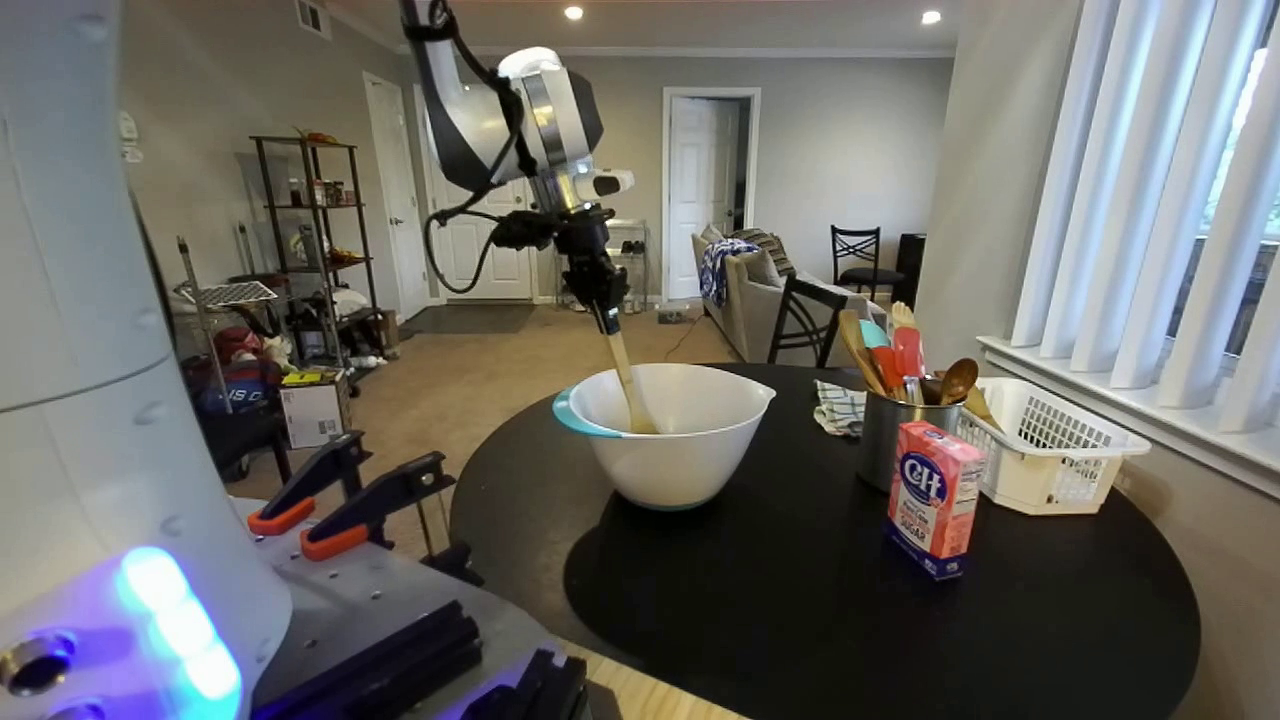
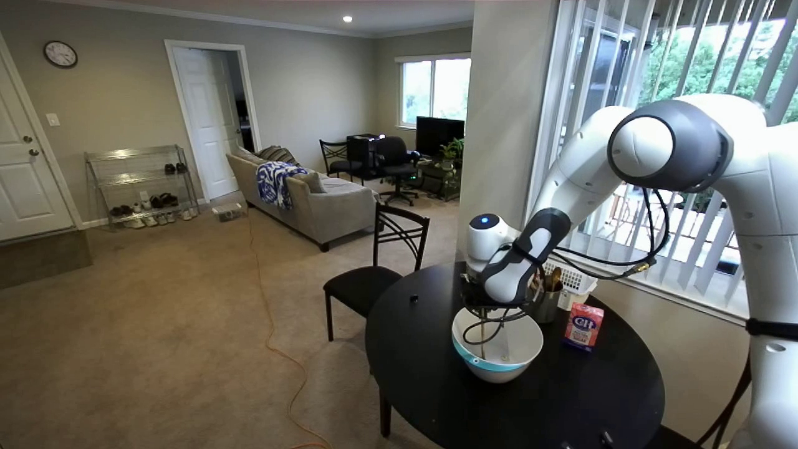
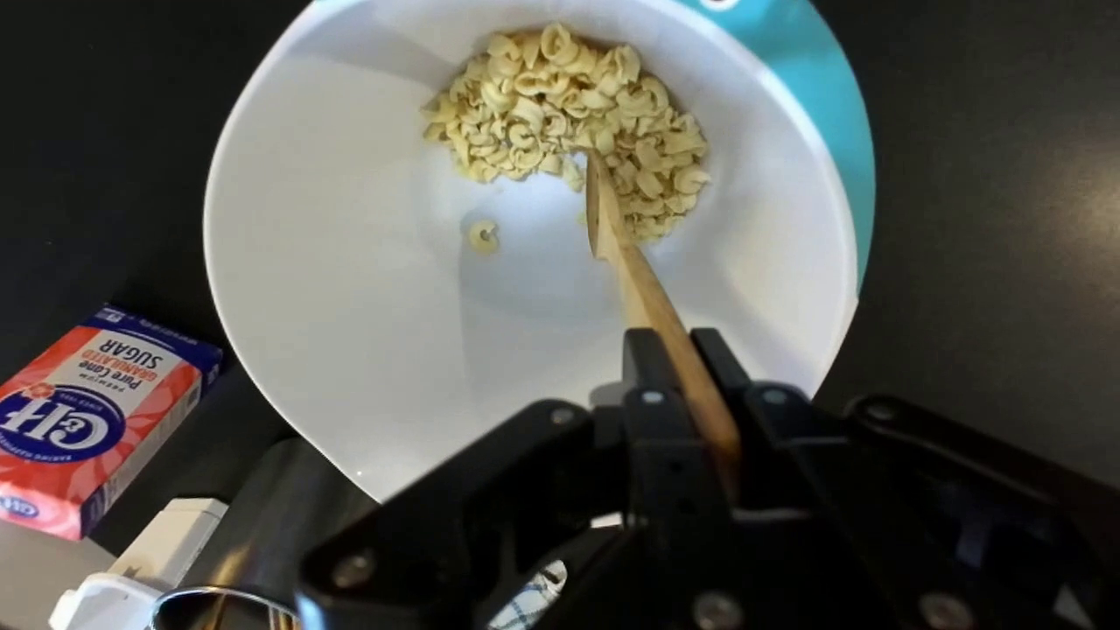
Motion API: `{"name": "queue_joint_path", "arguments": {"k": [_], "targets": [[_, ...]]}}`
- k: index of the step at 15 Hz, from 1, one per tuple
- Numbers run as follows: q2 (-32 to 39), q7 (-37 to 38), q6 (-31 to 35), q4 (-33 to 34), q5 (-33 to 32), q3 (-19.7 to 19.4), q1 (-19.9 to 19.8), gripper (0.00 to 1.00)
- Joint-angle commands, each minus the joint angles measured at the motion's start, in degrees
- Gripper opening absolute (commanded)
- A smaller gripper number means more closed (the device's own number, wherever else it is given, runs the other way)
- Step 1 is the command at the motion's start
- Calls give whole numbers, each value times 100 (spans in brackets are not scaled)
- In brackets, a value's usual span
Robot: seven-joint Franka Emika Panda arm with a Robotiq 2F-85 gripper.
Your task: Use the wooden spoon to stir the bowl
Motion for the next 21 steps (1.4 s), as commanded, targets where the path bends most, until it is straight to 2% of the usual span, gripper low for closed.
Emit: {"name": "queue_joint_path", "arguments": {"k": [1, 2, 3, 14, 15, 21], "targets": [[-230, 308, 621, -463, -6, -621, 463, 5], [-211, 135, 678, -485, 33, -672, 518, 5], [2, -43, 520, -230, 215, -648, 496, 12], [-4, -31, 566, -269, 195, -747, 614, 12], [-17, -9, 522, -268, 270, -737, 571, 5], [64, 214, -186, -51, 1056, -722, 546, 5]]}}
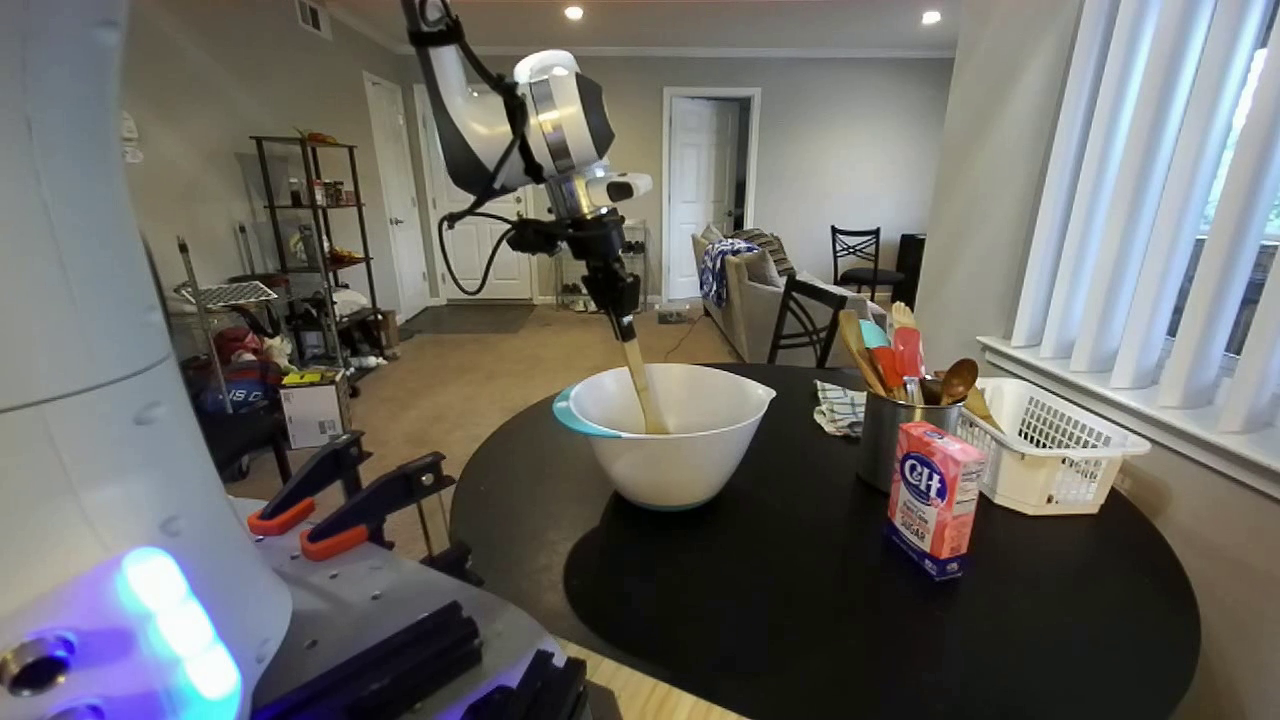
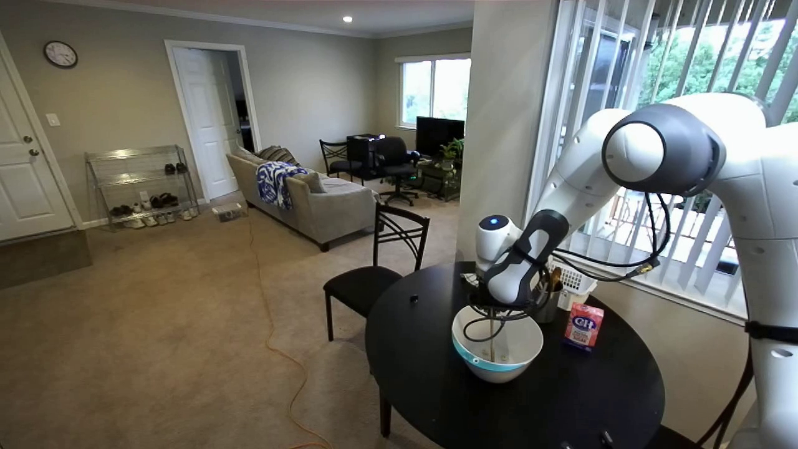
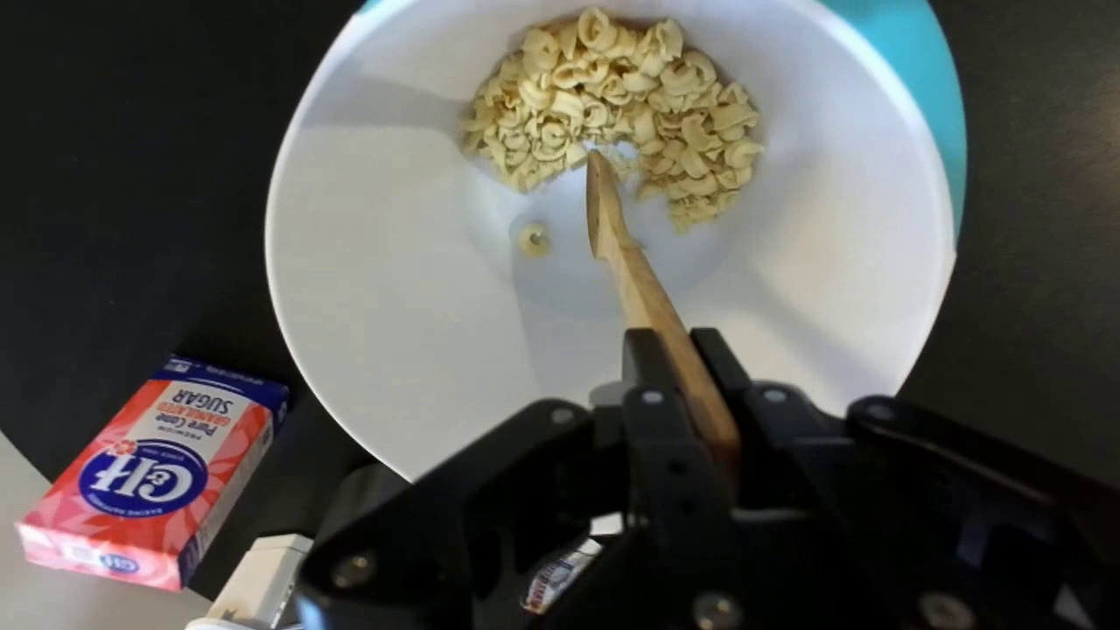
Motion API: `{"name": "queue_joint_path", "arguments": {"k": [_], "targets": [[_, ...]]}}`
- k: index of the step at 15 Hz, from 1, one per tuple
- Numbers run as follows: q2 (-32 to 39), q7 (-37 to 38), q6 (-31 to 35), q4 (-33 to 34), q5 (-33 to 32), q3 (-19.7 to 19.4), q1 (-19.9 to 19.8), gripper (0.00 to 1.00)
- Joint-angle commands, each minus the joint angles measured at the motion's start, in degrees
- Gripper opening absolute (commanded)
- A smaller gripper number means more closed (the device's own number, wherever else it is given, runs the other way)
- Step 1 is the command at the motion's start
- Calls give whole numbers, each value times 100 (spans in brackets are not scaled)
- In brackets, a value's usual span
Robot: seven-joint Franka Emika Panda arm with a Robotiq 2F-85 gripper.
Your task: Use the wooden spoon to stir the bowl
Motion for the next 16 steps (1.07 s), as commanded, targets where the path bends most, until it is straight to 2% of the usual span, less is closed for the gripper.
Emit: {"name": "queue_joint_path", "arguments": {"k": [1, 5, 11, 16], "targets": [[55, 110, -537, 180, 554, 33, 34, 5], [117, 76, -972, 387, 963, 184, -52, 5], [154, -188, -1507, 678, 1807, 708, -380, 5], [201, -36, -1224, 695, 2117, 747, -465, 5]]}}
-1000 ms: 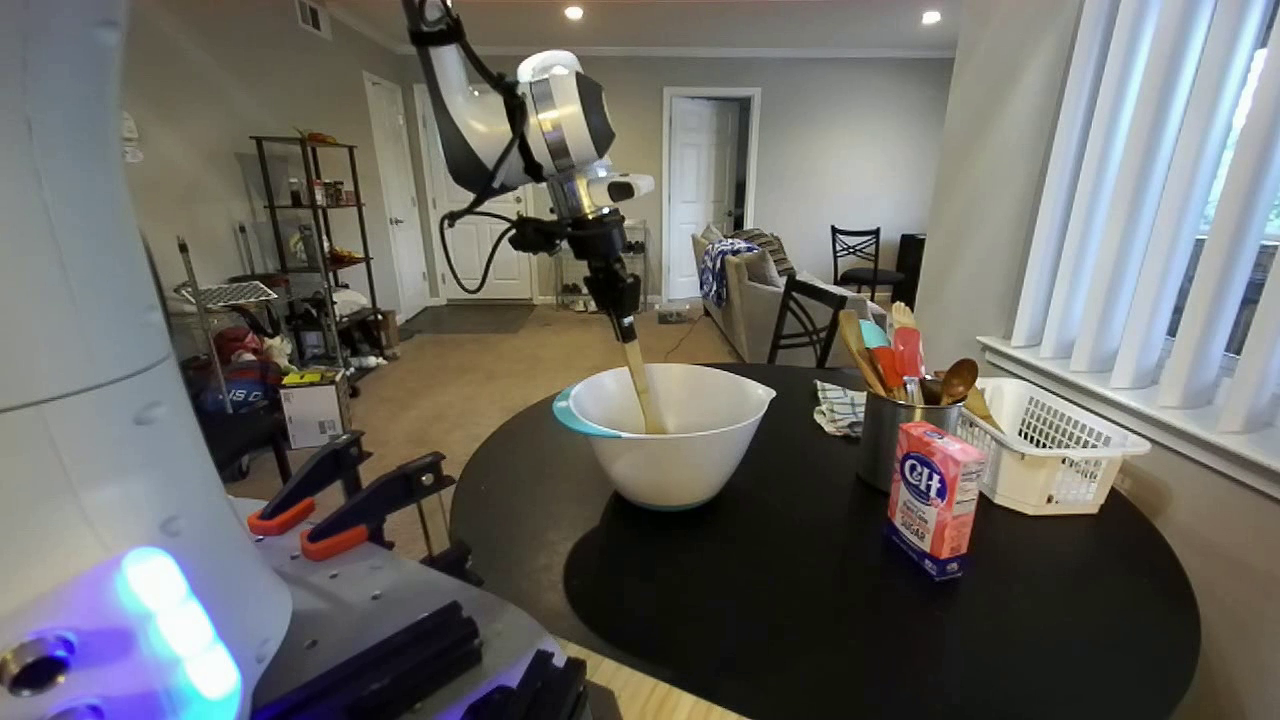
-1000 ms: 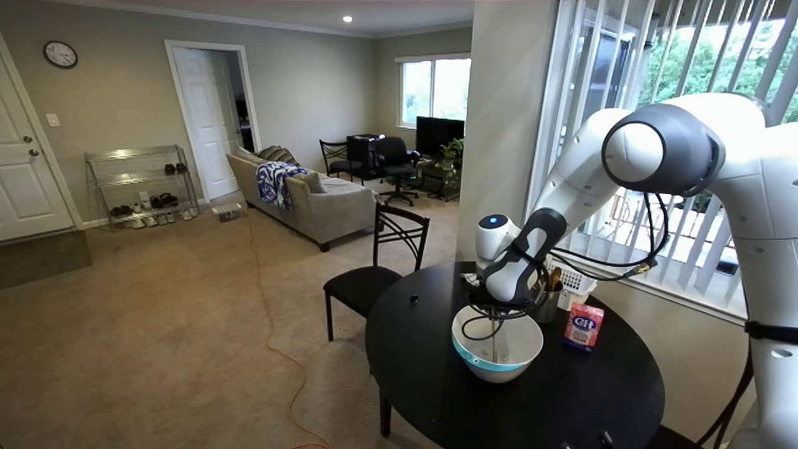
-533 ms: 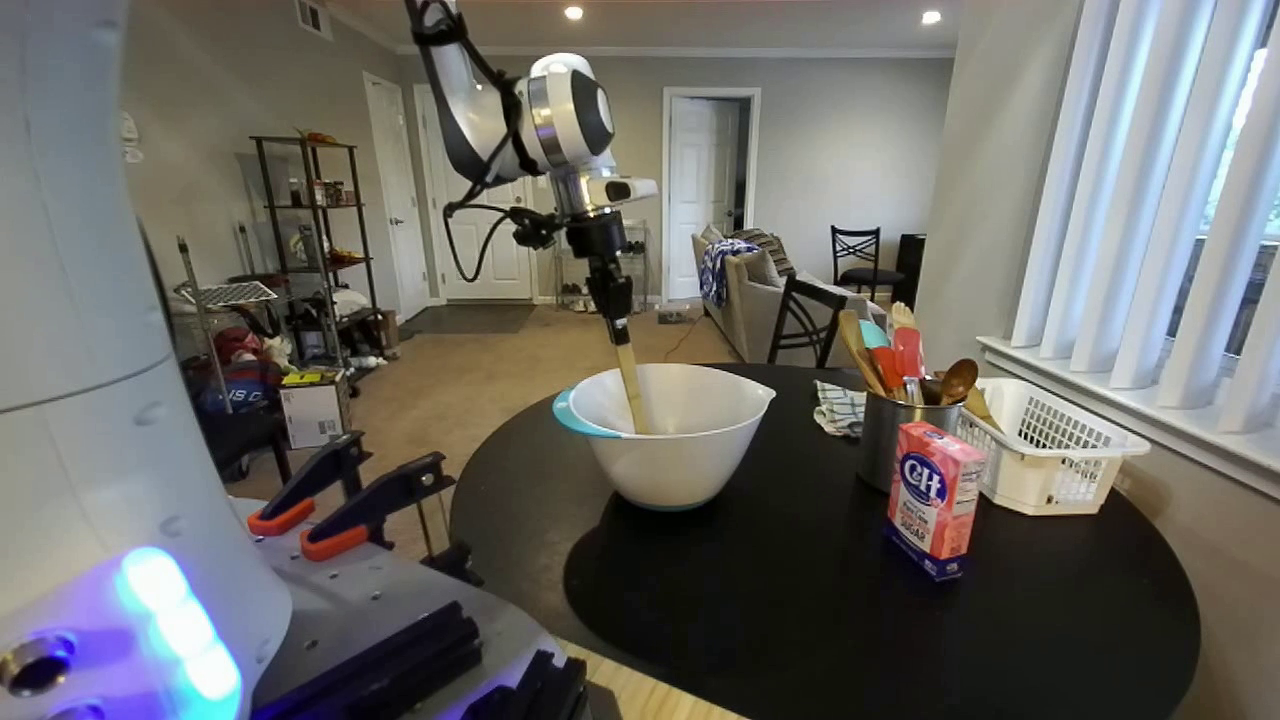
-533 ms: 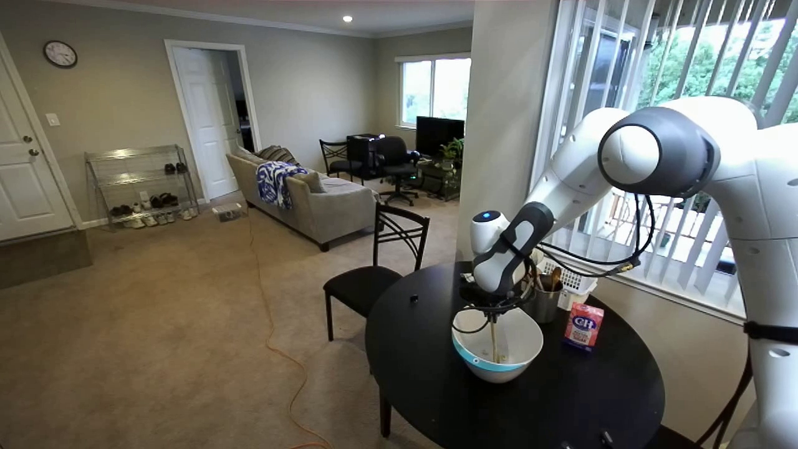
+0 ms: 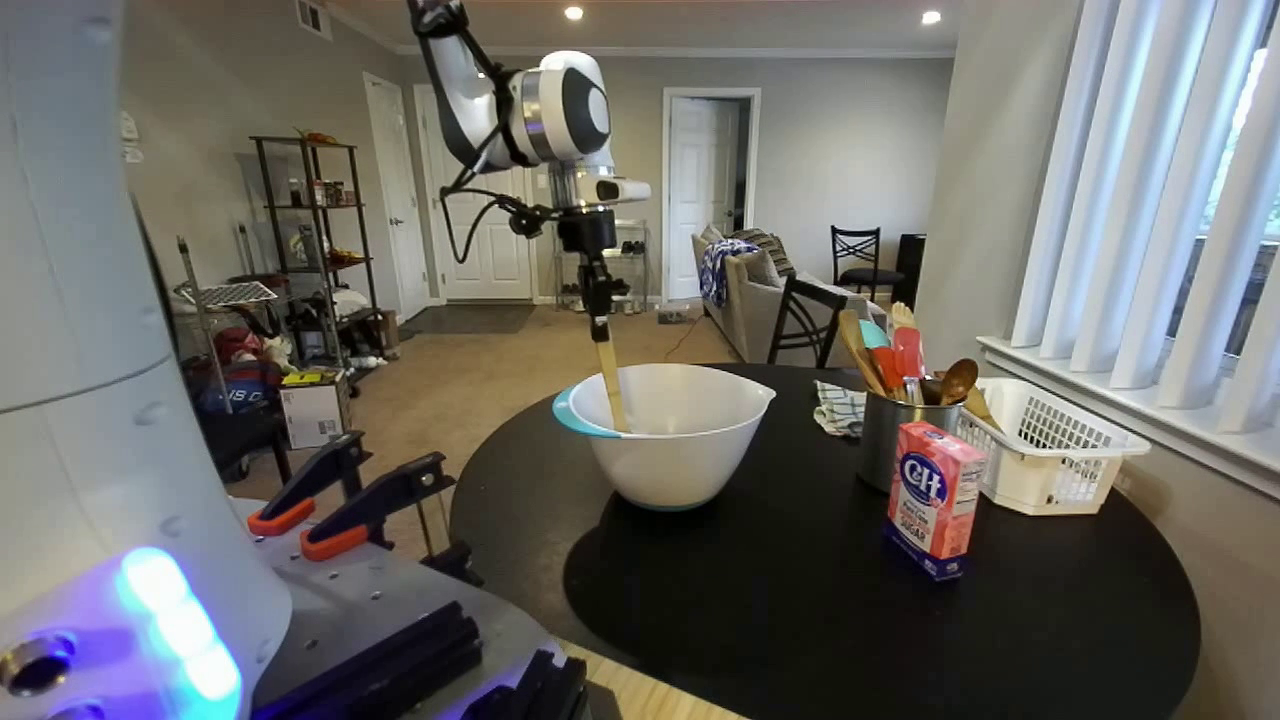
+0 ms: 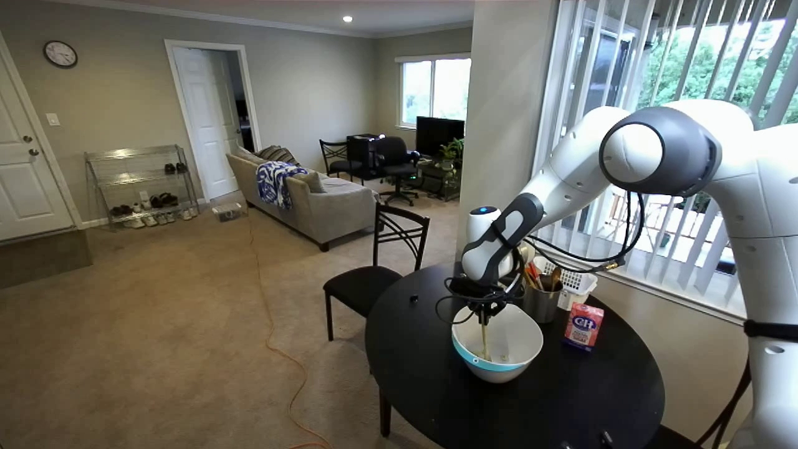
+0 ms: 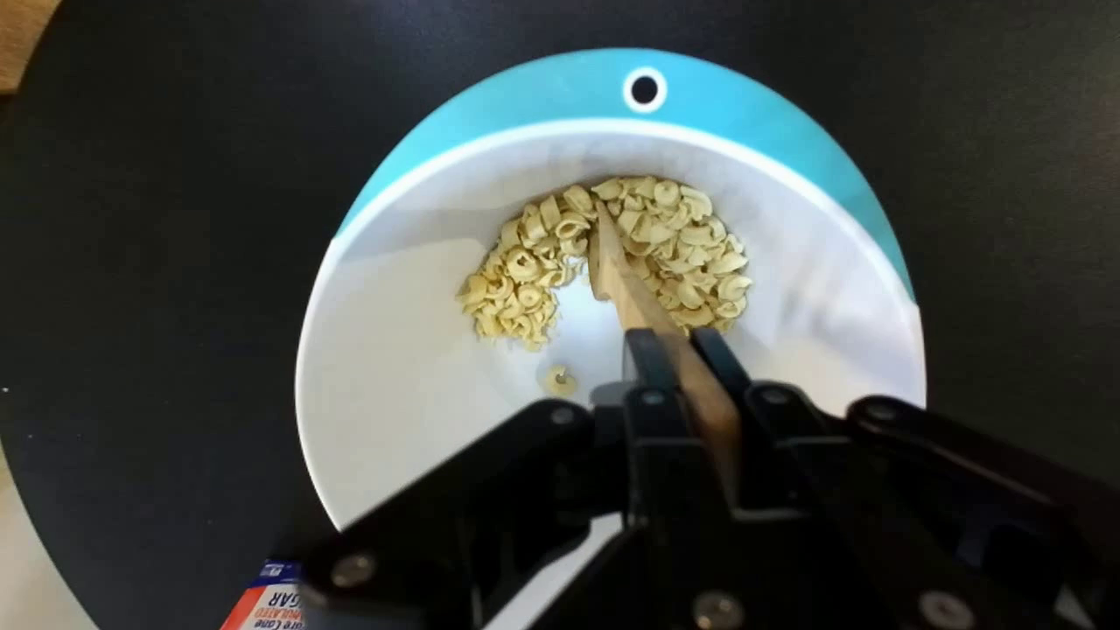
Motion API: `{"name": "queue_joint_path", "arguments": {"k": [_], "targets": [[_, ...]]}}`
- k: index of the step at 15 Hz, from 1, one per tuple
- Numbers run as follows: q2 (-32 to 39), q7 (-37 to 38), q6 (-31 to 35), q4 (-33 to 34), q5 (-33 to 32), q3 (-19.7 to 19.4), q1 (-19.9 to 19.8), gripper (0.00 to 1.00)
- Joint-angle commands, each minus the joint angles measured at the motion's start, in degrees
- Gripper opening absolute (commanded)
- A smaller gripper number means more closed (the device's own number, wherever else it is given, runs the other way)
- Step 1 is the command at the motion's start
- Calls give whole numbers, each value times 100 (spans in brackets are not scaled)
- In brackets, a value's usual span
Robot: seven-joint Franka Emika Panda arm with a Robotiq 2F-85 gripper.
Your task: Use the wooden spoon to stir the bowl
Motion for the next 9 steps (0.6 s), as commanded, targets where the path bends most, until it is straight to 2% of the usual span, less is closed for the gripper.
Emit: {"name": "queue_joint_path", "arguments": {"k": [1, 6, 9], "targets": [[57, -29, 202, 15, 358, 131, -165, 5], [139, -67, 802, -15, 978, 250, -398, 5], [189, 103, 1223, -50, 1138, 138, -325, 5]]}}
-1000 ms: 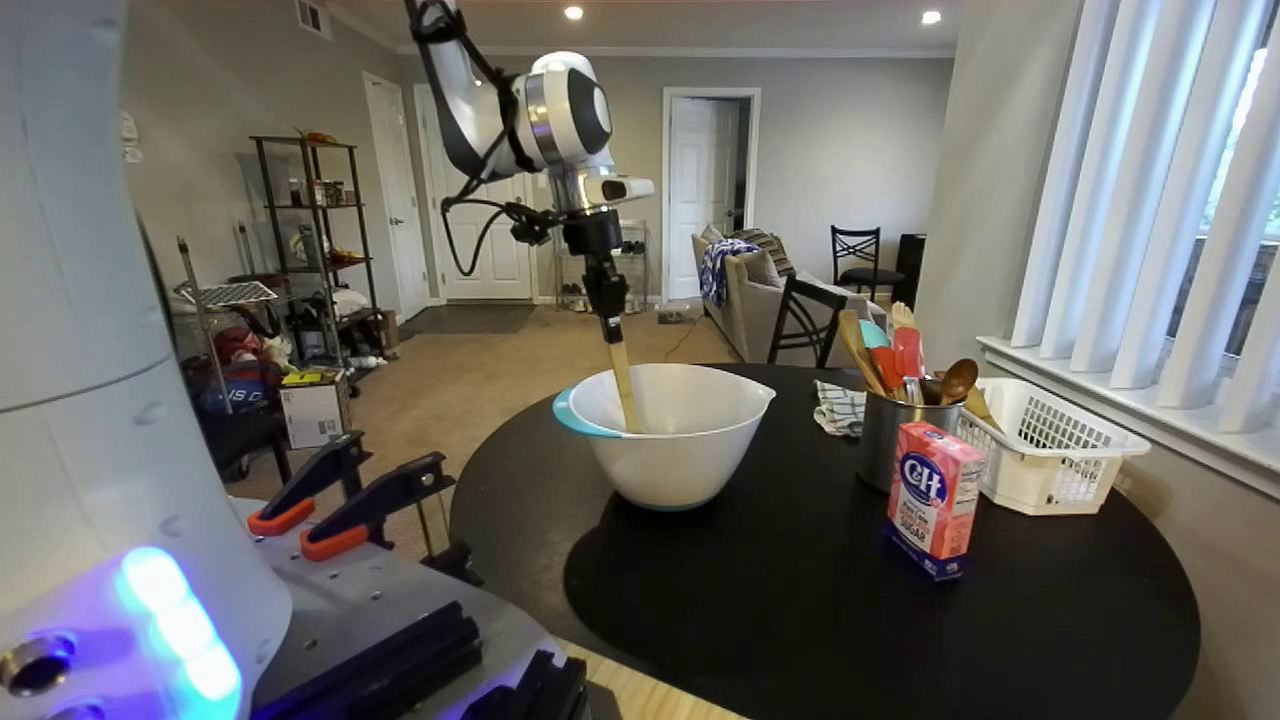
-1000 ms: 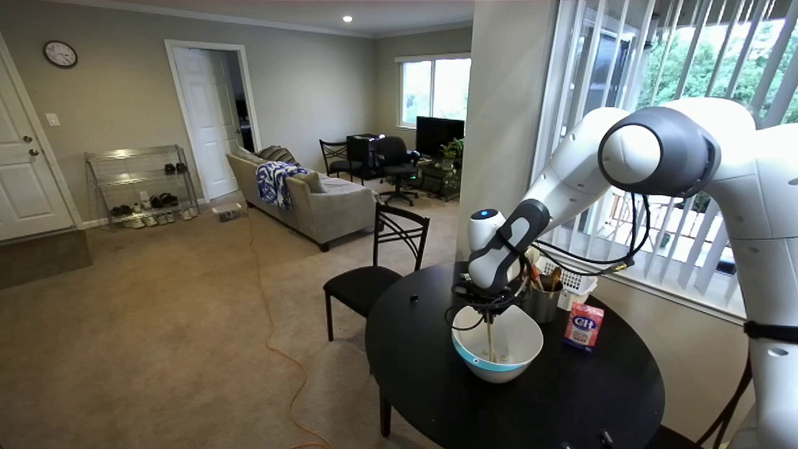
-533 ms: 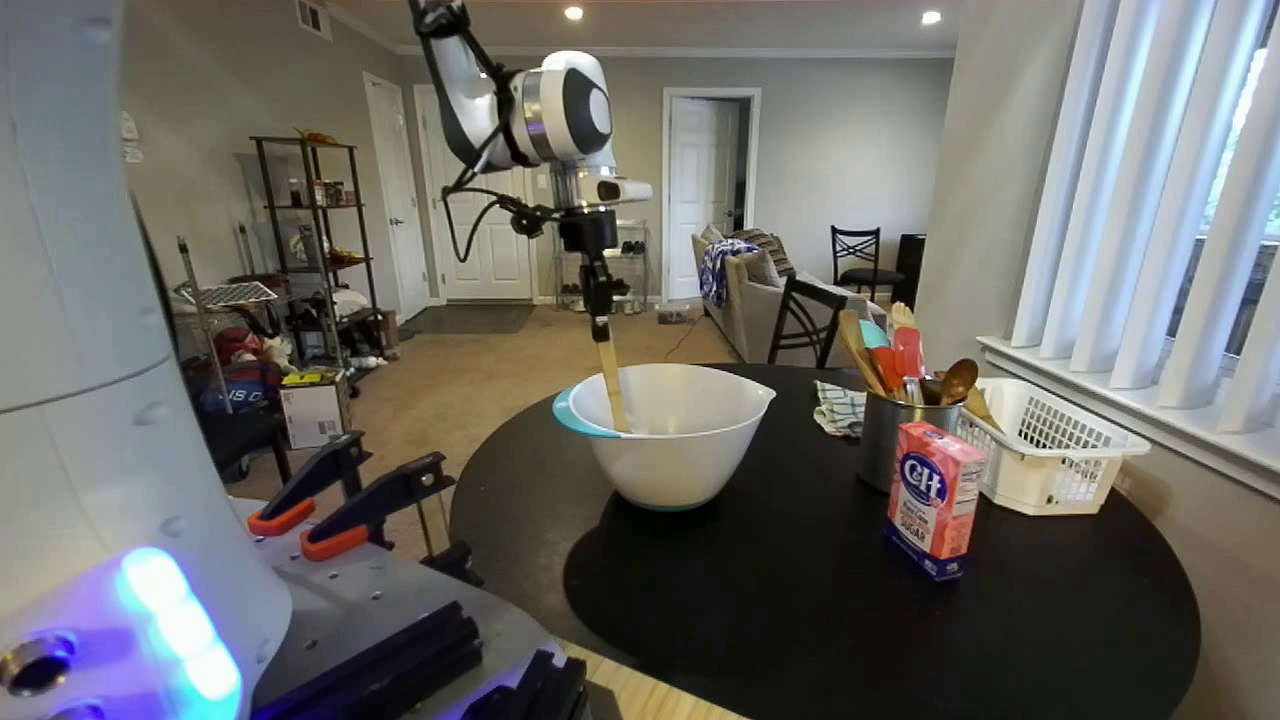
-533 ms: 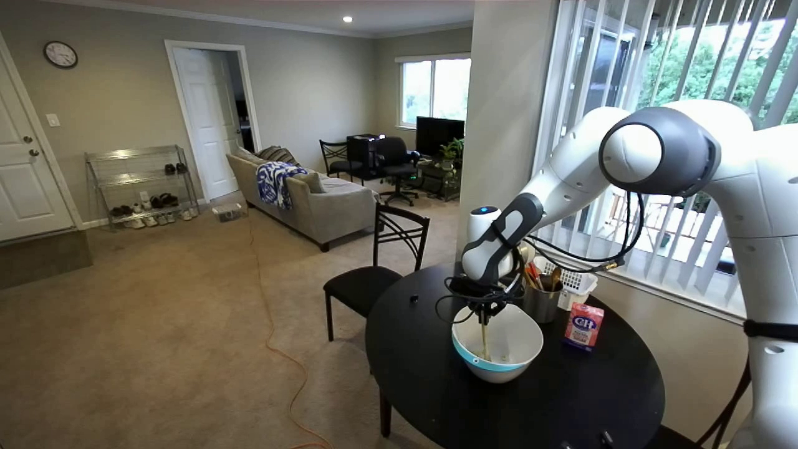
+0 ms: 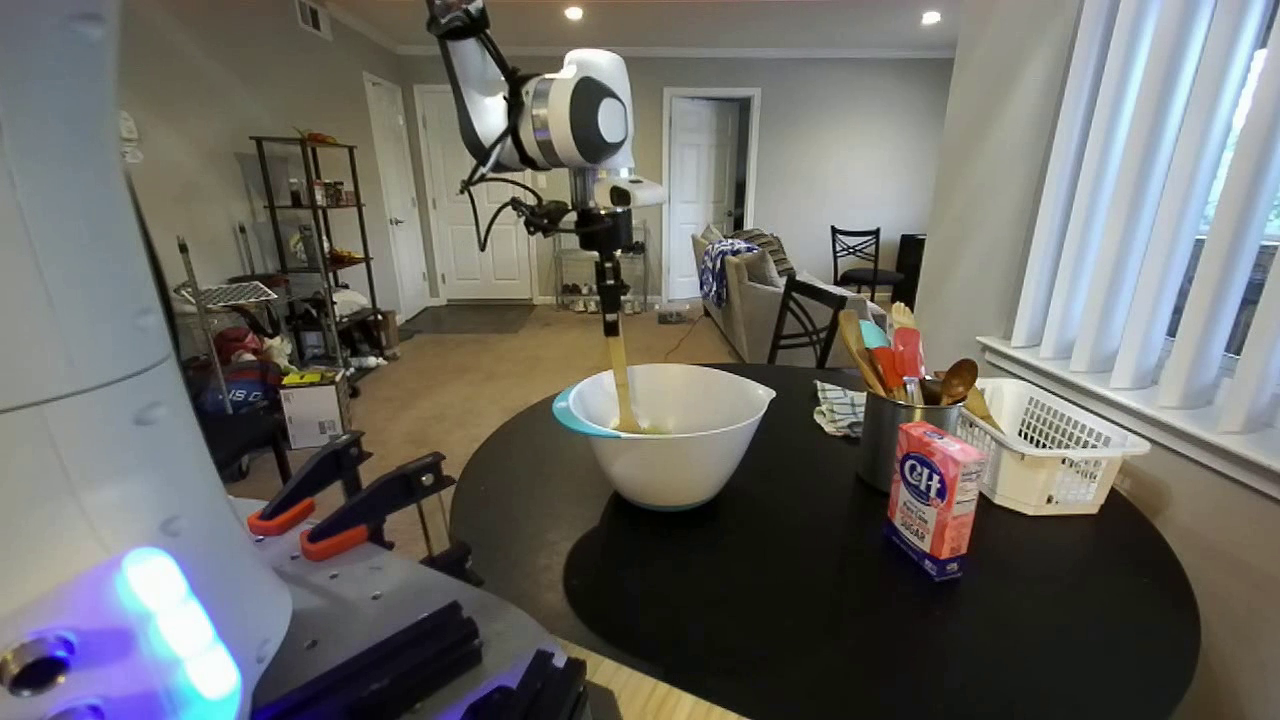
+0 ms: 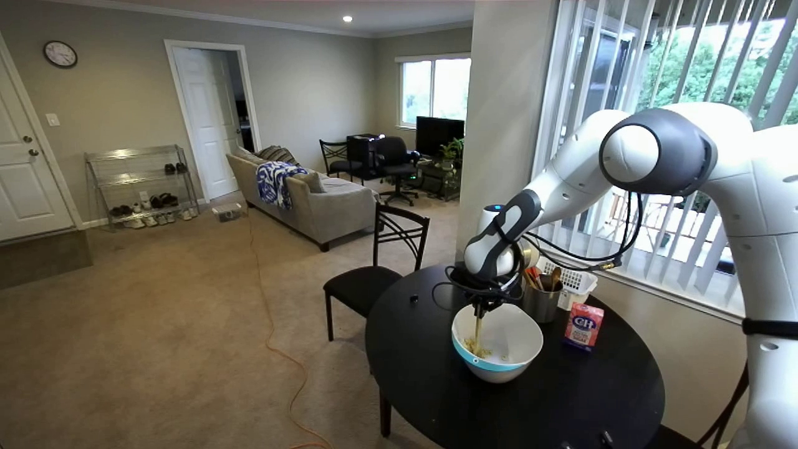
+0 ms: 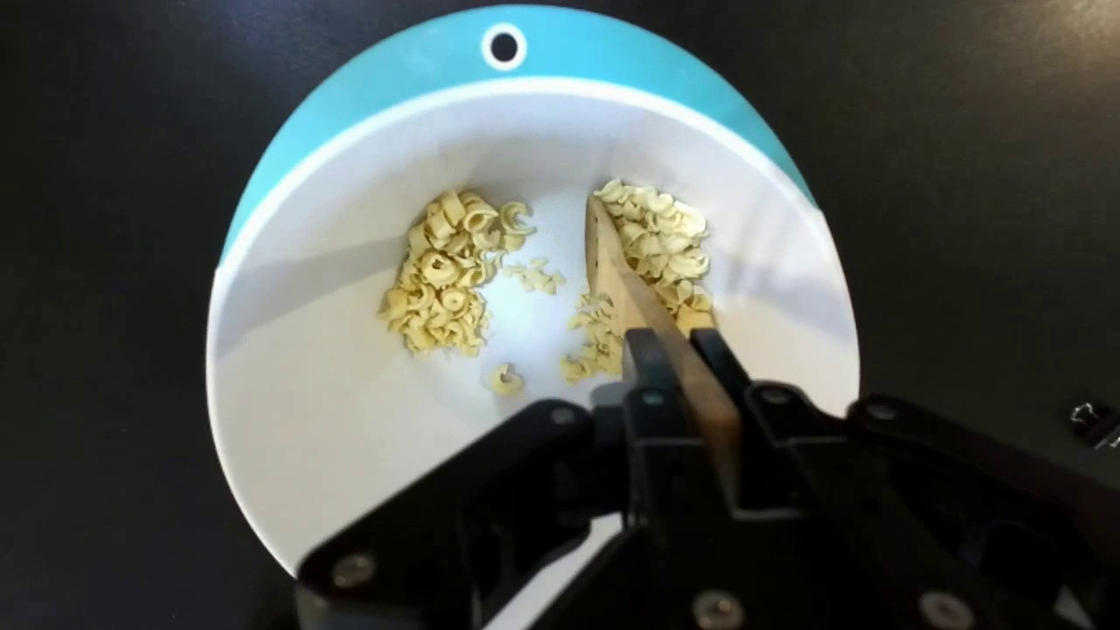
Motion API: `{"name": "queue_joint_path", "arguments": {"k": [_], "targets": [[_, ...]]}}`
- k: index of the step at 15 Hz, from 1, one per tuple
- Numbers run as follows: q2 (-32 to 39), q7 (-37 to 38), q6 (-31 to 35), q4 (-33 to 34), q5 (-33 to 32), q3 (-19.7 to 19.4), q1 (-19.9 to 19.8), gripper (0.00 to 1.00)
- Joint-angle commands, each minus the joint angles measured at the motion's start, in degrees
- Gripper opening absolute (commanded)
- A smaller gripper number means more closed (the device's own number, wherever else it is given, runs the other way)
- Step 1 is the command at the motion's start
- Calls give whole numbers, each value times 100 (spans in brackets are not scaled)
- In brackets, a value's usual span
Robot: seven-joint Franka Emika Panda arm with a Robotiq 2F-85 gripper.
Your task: Use the wooden spoon to stir the bowl
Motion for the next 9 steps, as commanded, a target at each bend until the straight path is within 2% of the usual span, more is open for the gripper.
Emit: {"name": "queue_joint_path", "arguments": {"k": [1, 6, 9], "targets": [[123, 279, 636, -84, 107, -165, 140, 5], [301, 906, 1184, -145, -223, -908, 791, 5], [432, 1505, 1124, -129, -611, -1608, 1438, 5]]}}
